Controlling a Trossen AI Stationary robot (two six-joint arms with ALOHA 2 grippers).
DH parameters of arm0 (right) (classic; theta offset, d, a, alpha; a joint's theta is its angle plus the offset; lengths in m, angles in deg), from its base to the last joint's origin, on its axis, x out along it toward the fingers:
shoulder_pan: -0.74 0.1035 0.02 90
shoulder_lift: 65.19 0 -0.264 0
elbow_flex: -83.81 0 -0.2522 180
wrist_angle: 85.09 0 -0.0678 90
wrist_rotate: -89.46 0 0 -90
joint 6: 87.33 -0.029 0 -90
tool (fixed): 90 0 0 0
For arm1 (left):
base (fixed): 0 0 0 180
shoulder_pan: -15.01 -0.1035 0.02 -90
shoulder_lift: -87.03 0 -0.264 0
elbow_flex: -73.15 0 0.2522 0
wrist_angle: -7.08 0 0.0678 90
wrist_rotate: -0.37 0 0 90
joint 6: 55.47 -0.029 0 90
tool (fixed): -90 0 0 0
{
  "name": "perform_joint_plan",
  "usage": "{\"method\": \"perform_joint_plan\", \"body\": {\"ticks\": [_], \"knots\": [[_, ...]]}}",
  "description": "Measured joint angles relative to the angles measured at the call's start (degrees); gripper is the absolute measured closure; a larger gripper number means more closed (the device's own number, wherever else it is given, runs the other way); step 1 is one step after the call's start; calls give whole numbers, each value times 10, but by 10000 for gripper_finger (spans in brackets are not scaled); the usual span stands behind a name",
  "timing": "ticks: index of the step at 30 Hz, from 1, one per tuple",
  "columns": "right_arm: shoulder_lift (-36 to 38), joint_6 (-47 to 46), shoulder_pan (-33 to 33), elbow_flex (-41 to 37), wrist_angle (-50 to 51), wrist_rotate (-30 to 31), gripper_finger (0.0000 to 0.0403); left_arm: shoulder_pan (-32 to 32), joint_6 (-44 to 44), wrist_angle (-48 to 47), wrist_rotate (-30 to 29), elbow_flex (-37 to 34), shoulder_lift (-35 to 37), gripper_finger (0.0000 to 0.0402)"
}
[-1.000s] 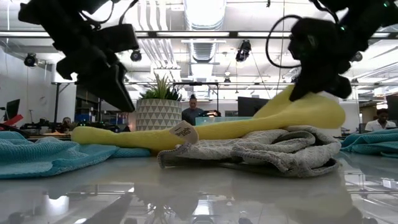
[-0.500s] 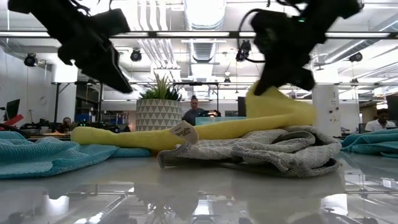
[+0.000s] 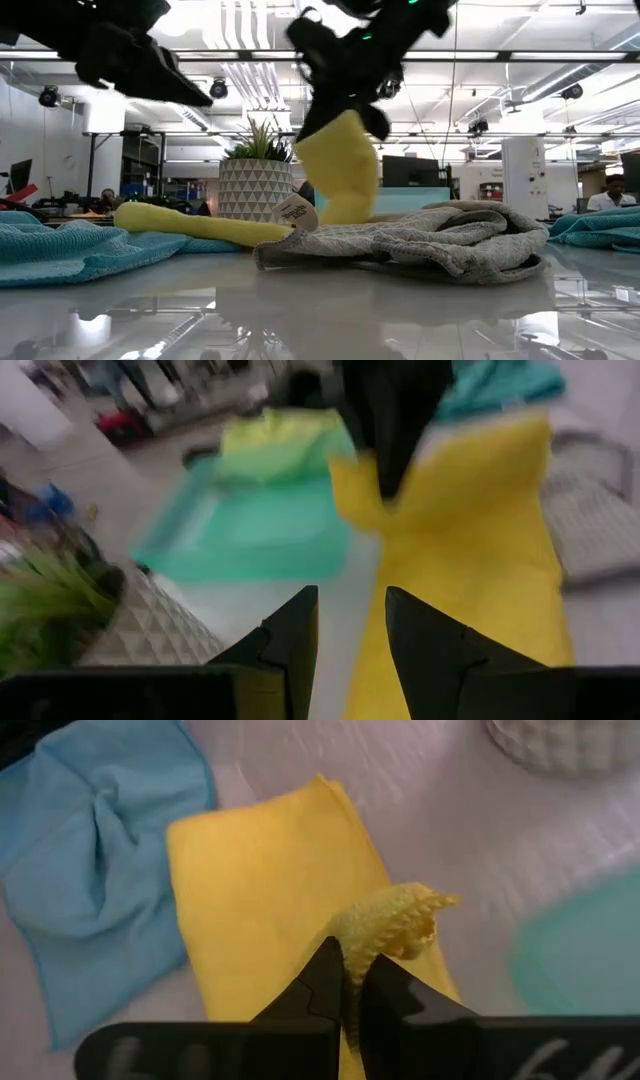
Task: Fold microfiber towels
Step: Fold the yellow microfiber cloth
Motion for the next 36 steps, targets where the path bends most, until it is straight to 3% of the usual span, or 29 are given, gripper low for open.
{"method": "perform_joint_plan", "body": {"ticks": [9, 23, 36], "knots": [[-115, 42, -9, 115, -7, 1, 394, 0, -3, 16, -2, -19, 49, 297], [-238, 40, -11, 226, -8, -3, 383, 0, -3, 17, -2, -21, 48, 297], [-234, 82, -11, 233, -10, -9, 249, 0, 3, 21, -2, -21, 47, 297]]}}
